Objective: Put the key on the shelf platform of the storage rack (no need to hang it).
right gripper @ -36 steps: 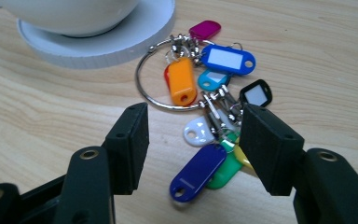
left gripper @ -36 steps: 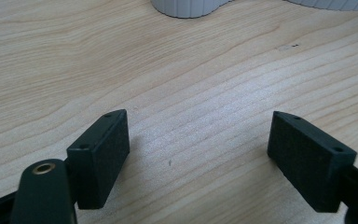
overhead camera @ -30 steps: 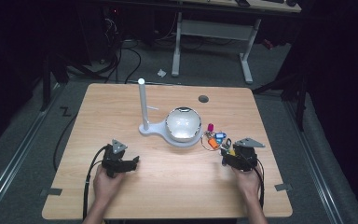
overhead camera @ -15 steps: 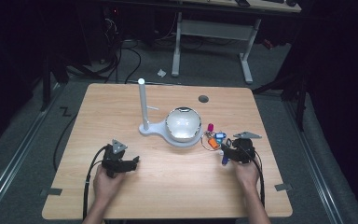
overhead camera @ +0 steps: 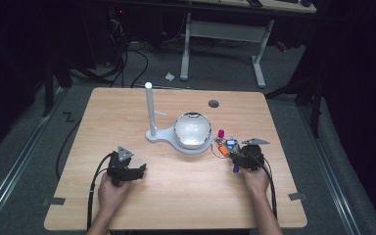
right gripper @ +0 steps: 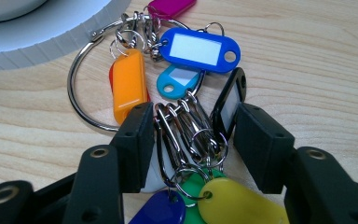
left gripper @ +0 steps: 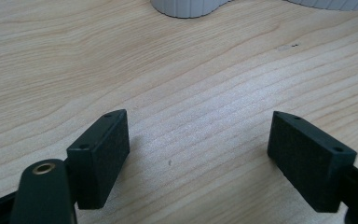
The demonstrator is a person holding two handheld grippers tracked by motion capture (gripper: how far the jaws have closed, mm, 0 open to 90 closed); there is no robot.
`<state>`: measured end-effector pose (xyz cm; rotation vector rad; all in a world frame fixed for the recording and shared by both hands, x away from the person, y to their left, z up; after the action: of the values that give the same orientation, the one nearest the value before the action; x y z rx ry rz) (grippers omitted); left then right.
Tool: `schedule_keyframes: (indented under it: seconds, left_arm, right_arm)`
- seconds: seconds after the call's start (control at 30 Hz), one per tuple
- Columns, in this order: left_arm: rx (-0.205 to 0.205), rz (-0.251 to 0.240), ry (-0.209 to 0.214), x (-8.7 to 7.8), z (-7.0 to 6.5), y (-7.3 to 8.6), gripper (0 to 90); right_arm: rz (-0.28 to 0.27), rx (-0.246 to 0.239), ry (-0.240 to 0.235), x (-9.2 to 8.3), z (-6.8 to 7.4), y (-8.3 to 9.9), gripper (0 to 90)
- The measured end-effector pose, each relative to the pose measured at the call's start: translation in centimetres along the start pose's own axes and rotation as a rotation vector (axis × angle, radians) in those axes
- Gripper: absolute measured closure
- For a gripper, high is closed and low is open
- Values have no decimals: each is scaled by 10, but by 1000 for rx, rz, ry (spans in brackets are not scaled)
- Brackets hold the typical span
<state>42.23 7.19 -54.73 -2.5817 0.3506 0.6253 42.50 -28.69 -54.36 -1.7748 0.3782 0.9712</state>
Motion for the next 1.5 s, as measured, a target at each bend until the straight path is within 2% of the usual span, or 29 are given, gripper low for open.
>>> schedule_keyframes:
  seconds: [0.1,0.23,0.37,0.6,0.83,1.0,1.17,1.5]
  left_arm:
    - [0,0,0,0,0,0,210]
    - [0,-1,0,0,0,0,210]
    - [0,0,0,0,0,0,210]
    - [-1,0,-1,0,0,0,210]
    - [-2,0,-1,0,0,0,210]
    - [-1,0,-1,0,0,0,210]
    - [0,0,-1,0,0,0,210]
    - [-3,0,-2,0,0,0,210]
  right_arm:
    - [-3,-28,18,0,2,0,573]
    - [-5,-52,10,0,3,-1,669]
    - [-4,-51,4,-1,3,0,704]
    - [-9,-62,-6,-2,3,0,712]
    - [-47,-28,-17,-6,1,2,723]
    - [-70,-22,-17,-13,-2,1,732]
    - [-126,-13,-19,-28,-4,-3,752]
    - [-166,-19,-15,-44,-8,-7,763]
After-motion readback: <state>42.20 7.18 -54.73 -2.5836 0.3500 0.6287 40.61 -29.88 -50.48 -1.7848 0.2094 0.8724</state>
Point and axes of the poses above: each handheld gripper's, and its own axes: x roughly forward along the jaws, y roughly out of its underside, z roughly to its left, the point moved 4 cm from there along x, roughly forward along the jaws, and after that the axes turned 14 degrees about -x, right-handed, at the moved point
